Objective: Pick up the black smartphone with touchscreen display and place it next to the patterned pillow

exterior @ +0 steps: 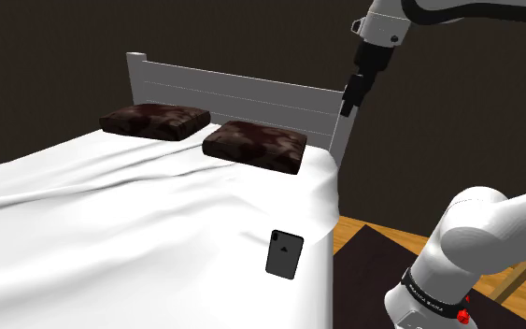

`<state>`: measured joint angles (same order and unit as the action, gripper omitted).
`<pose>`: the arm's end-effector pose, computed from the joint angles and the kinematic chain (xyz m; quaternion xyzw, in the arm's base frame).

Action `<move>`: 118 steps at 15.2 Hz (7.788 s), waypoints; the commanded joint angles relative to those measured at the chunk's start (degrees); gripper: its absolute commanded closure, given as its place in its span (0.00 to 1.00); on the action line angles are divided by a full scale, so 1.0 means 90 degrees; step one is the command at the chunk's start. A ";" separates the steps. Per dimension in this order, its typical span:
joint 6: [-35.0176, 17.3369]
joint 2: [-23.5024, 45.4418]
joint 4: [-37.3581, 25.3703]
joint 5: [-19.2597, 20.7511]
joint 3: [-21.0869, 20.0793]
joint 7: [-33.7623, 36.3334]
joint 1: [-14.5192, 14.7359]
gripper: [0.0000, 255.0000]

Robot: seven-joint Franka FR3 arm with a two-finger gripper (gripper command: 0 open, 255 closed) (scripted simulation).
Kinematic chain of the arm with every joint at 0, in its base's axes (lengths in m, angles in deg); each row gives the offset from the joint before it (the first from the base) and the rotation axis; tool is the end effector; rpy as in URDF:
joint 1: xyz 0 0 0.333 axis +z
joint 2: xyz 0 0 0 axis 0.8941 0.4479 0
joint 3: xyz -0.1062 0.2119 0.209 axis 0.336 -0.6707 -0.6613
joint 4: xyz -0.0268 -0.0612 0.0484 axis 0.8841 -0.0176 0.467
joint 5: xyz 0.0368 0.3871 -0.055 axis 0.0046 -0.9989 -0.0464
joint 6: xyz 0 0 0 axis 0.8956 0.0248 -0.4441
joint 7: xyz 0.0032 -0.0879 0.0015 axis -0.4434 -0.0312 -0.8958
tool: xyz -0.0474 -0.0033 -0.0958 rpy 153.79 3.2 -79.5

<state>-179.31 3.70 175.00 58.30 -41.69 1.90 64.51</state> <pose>0.3125 0.0234 0.6403 0.9911 0.0953 0.0731 0.0574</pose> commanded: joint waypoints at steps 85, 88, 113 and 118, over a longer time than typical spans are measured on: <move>-0.2032 0.0206 0.1326 -0.1938 -0.1759 0.0867 0.2097 1.00; -0.1784 0.0220 0.1064 -0.1894 -0.1715 0.0878 0.2074 1.00; -0.1819 0.3175 -0.1644 -0.1037 -0.0200 -0.1062 0.1073 1.00; -0.1736 0.4163 -0.2678 -0.1003 0.0093 -0.1523 0.0883 1.00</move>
<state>-194.90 39.45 152.55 49.29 -41.46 -10.77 72.86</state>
